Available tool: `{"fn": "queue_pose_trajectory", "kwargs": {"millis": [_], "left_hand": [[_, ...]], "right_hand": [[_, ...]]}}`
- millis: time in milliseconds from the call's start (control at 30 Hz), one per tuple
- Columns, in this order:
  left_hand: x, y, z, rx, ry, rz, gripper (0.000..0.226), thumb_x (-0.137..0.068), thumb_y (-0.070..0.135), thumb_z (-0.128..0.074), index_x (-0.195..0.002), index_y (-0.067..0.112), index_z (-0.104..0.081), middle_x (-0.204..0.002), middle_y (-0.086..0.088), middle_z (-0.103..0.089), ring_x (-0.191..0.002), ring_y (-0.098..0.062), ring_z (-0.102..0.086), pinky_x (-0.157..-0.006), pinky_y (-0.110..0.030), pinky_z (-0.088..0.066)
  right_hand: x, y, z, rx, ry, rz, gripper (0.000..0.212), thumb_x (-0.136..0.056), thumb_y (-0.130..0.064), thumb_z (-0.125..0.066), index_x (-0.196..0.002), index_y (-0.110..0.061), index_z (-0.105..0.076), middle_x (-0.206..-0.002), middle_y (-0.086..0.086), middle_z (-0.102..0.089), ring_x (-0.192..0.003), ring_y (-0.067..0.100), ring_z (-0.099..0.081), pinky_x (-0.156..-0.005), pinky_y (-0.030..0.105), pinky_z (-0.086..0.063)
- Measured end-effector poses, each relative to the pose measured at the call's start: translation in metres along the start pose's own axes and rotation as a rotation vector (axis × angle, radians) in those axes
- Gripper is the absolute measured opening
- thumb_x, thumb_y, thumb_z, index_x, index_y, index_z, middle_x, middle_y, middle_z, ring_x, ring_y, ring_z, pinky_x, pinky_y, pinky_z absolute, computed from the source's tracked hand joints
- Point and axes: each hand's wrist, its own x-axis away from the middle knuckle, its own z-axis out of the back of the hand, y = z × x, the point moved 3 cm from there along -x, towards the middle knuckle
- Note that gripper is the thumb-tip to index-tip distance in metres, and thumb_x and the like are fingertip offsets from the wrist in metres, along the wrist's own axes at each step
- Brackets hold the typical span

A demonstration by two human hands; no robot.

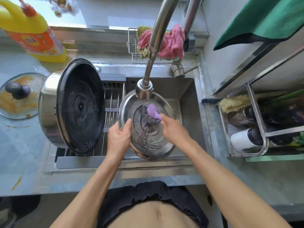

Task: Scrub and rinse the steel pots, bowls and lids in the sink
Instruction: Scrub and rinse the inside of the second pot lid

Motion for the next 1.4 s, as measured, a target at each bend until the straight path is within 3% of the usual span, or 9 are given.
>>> {"fn": "queue_pose_trajectory", "kwargs": {"millis": [167,300,433,600,767,933,1067,1267,1400], "left_hand": [[-0.01,-0.003,0.013,0.061,0.091,0.057,0.02,-0.101,0.032,-0.061,-0.089,0.019,-0.071,-0.084,0.004,-0.076,-0.086,-0.014,-0.073,-0.078,-0.036,-0.06],[-0.016,-0.005,0.017,0.037,0.116,0.079,0.035,-0.101,0.044,-0.056,-0.086,0.016,-0.069,-0.084,0.003,-0.074,-0.081,-0.016,-0.069,-0.076,-0.036,-0.056],[-0.01,0.001,0.002,0.049,0.002,0.03,0.036,-0.102,0.036,-0.057,-0.085,0.007,-0.069,-0.072,0.005,-0.071,-0.068,-0.008,-0.066,-0.061,-0.024,-0.052],[-0.005,0.009,-0.004,0.088,-0.069,-0.044,0.014,-0.101,0.016,-0.061,-0.092,0.017,-0.071,-0.075,0.01,-0.076,-0.073,-0.004,-0.072,-0.061,-0.018,-0.055],[-0.014,0.009,0.005,0.073,0.081,-0.073,0.014,-0.101,0.019,-0.06,-0.098,0.011,-0.072,-0.076,0.01,-0.075,-0.073,-0.001,-0.07,-0.063,-0.019,-0.055],[-0.024,-0.005,0.001,-0.038,0.108,-0.063,0.031,-0.101,0.035,-0.06,-0.089,0.009,-0.07,-0.081,0.004,-0.072,-0.074,-0.008,-0.066,-0.073,-0.036,-0.056],[-0.015,-0.004,-0.011,0.013,-0.019,-0.067,0.032,-0.102,0.037,-0.057,-0.077,0.018,-0.063,-0.071,0.009,-0.067,-0.062,0.0,-0.059,-0.06,-0.02,-0.049],[-0.016,0.006,-0.025,-0.236,-0.146,-0.211,0.024,-0.1,0.017,-0.058,-0.078,0.024,-0.059,-0.052,0.017,-0.053,-0.05,0.001,-0.047,-0.052,-0.018,-0.035],[-0.01,0.006,-0.025,-0.253,-0.155,-0.288,0.045,-0.099,0.009,-0.056,-0.061,0.027,-0.043,-0.044,0.017,-0.043,-0.044,-0.005,-0.036,-0.044,-0.019,-0.024]], "right_hand": [[0.002,0.006,0.002,0.325,-0.106,-0.083,0.047,-0.094,-0.011,-0.042,-0.14,-0.024,-0.045,-0.111,0.016,-0.062,-0.098,0.037,-0.061,-0.072,0.038,-0.046],[0.029,-0.033,-0.019,0.034,-0.341,0.043,0.026,-0.098,-0.018,-0.042,-0.117,-0.022,-0.06,-0.1,0.011,-0.063,-0.083,0.029,-0.059,-0.059,0.029,-0.04],[-0.006,-0.064,-0.005,-0.044,-0.037,0.215,0.027,-0.101,-0.02,-0.042,-0.124,-0.019,-0.057,-0.107,0.015,-0.067,-0.097,0.034,-0.062,-0.076,0.037,-0.047],[-0.043,-0.034,0.022,0.111,0.179,0.029,0.042,-0.095,-0.008,-0.04,-0.134,-0.023,-0.043,-0.103,0.017,-0.065,-0.096,0.041,-0.06,-0.067,0.04,-0.044],[-0.01,-0.004,0.011,0.272,0.056,-0.109,0.043,-0.093,-0.002,-0.038,-0.134,-0.012,-0.043,-0.111,0.018,-0.062,-0.101,0.04,-0.062,-0.069,0.037,-0.037],[0.045,-0.014,-0.022,-0.014,-0.207,0.016,0.028,-0.101,-0.017,-0.039,-0.126,-0.017,-0.053,-0.102,0.016,-0.064,-0.093,0.037,-0.062,-0.068,0.038,-0.047],[0.029,-0.029,-0.013,-0.064,-0.089,0.106,0.03,-0.101,-0.021,-0.042,-0.128,-0.017,-0.056,-0.115,0.016,-0.067,-0.106,0.038,-0.059,-0.087,0.048,-0.05],[0.012,-0.026,0.02,-0.13,0.147,0.139,0.03,-0.103,-0.025,-0.039,-0.129,-0.035,-0.051,-0.074,0.007,-0.062,-0.075,0.032,-0.059,-0.063,0.041,-0.043],[0.004,-0.035,0.031,0.045,0.17,0.161,0.021,-0.101,-0.022,-0.038,-0.12,-0.026,-0.048,-0.074,0.012,-0.059,-0.073,0.04,-0.058,-0.058,0.038,-0.039]]}}
